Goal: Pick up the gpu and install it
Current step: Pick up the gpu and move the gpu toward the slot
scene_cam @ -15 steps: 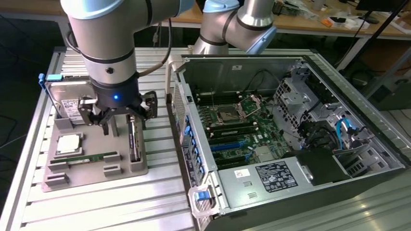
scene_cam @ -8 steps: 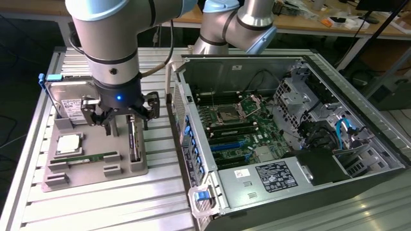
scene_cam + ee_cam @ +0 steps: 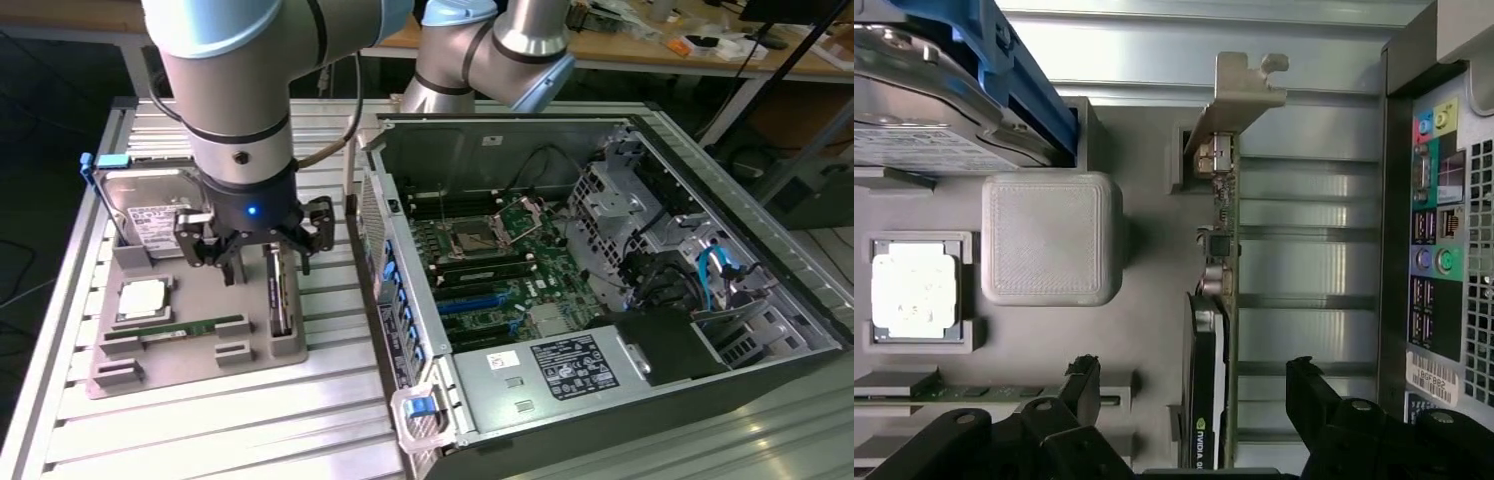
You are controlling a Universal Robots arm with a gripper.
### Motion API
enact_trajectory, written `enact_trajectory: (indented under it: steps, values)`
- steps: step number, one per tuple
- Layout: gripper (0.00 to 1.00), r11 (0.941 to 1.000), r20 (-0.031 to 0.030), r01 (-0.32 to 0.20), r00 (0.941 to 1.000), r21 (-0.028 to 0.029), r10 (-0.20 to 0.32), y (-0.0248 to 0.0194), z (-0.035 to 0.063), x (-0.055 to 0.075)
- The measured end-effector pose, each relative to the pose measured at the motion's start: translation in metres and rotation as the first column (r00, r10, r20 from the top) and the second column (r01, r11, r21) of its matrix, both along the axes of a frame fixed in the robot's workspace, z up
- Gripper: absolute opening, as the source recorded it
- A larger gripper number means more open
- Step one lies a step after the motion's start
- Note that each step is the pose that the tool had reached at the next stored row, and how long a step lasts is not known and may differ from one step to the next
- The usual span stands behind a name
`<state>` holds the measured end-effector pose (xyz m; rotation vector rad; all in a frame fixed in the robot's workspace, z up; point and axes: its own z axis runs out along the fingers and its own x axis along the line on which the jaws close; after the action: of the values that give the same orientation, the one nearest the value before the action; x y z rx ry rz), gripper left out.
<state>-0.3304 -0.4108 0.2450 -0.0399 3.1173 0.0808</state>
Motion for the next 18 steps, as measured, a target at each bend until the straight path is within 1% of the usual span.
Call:
enact_trajectory:
  steps: [2,7,8,9,10,11,12,14,15,18]
  values:
    - [0.84,1.0000,0.0000,0.000,1.0000,0.0000,0.000,0.0000,-0.0025,0.0001]
    - [0.84,1.0000,-0.0002,0.000,1.0000,-0.0003,0.000,0.0000,-0.0026,0.0001]
    - [0.84,1.0000,0.0001,0.000,1.0000,-0.0040,0.000,0.0001,-0.0028,0.0002]
    - [0.84,0.9999,0.0001,0.000,1.0000,-0.0105,0.000,0.0002,-0.0029,0.0002]
    - [0.84,0.9999,0.0002,0.000,1.0000,-0.0136,0.000,0.0003,-0.0030,0.0001]
    - [0.84,0.9998,-0.0001,0.000,1.0000,-0.0188,0.000,0.0004,-0.0029,0.0001]
    - [0.84,0.9997,-0.0001,0.000,1.0000,-0.0258,0.000,0.0006,-0.0030,0.0001]
    - [0.84,0.9994,0.0001,0.000,1.0000,-0.0336,0.000,0.0009,-0.0034,0.0002]
    - [0.84,0.9994,0.0000,0.000,1.0000,-0.0344,0.000,0.0009,-0.0035,0.0002]
    - [0.84,0.9994,-0.0002,0.000,1.0000,-0.0346,0.000,0.0009,-0.0036,0.0002]
